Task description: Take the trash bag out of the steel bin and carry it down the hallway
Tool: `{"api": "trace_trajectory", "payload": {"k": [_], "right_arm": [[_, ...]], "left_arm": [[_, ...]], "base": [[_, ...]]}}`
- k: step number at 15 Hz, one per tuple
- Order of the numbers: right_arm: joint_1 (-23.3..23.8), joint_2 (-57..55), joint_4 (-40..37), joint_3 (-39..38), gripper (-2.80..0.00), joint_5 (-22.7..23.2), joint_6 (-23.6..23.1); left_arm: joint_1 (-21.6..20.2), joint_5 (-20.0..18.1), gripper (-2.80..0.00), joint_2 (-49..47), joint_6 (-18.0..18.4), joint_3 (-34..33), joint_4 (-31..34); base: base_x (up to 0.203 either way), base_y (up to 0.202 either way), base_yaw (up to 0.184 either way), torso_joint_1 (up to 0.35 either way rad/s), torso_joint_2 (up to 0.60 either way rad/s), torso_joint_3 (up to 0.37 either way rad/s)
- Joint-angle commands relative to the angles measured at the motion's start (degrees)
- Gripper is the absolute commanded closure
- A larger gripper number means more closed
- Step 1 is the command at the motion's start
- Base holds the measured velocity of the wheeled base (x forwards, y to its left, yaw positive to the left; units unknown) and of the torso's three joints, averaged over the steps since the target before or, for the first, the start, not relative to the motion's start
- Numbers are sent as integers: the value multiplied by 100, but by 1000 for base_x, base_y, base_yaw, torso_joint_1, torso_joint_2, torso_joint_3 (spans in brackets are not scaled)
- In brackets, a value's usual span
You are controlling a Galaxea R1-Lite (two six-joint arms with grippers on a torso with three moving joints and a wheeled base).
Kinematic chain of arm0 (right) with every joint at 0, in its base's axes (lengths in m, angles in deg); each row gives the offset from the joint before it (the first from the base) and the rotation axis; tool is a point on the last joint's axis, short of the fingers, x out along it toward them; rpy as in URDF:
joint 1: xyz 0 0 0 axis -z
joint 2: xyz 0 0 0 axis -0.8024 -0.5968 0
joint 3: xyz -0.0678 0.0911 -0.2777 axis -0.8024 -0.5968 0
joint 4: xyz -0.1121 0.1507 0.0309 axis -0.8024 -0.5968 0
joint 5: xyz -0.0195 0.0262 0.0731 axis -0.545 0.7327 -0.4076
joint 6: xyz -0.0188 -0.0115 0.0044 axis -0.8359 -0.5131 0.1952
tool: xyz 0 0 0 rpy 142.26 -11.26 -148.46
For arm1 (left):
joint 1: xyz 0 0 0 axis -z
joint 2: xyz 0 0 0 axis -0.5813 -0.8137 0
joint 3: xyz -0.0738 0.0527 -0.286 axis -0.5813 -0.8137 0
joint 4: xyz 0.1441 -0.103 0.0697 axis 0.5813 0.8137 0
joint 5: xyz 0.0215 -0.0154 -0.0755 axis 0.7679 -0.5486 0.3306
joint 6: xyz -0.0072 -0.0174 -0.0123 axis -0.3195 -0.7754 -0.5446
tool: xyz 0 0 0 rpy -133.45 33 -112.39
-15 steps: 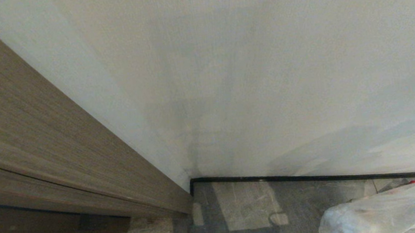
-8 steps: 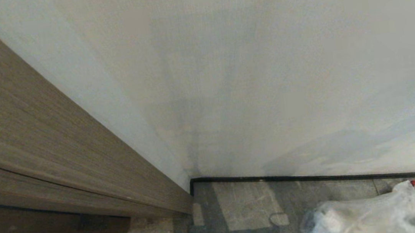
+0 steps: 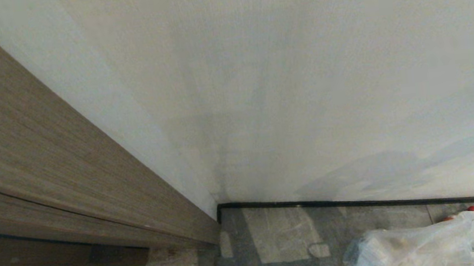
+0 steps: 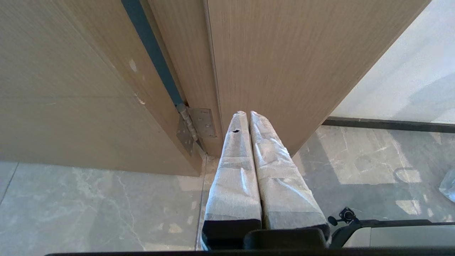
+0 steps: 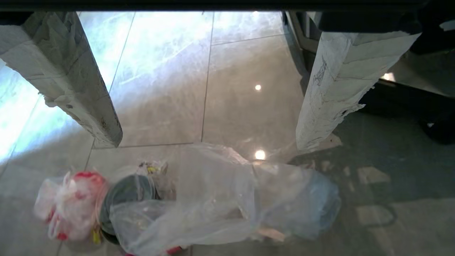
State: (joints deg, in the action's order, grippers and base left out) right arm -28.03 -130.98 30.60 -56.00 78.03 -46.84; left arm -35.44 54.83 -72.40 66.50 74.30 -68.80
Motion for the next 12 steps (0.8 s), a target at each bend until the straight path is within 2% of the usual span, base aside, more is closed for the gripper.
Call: {"api": "trace_trajectory", "payload": {"k": [1,2,3,12], "right_arm": [[49,81,30,-67,-280,1,12],[46,264,11,-46,-280,18,21],[33,419,-7,-23,0,76,-26],[-143,1703,-173,-36,0,102,90]], "left_arm": [[-2,1,0,0,-2,0,0],[-2,1,0,0,-2,0,0],[-2,1,0,0,-2,0,0],[-2,1,0,0,-2,0,0]], "base": [[0,0,0,0,0,0],[0,0,0,0,0,0],[0,0,0,0,0,0],[0,0,0,0,0,0]]}}
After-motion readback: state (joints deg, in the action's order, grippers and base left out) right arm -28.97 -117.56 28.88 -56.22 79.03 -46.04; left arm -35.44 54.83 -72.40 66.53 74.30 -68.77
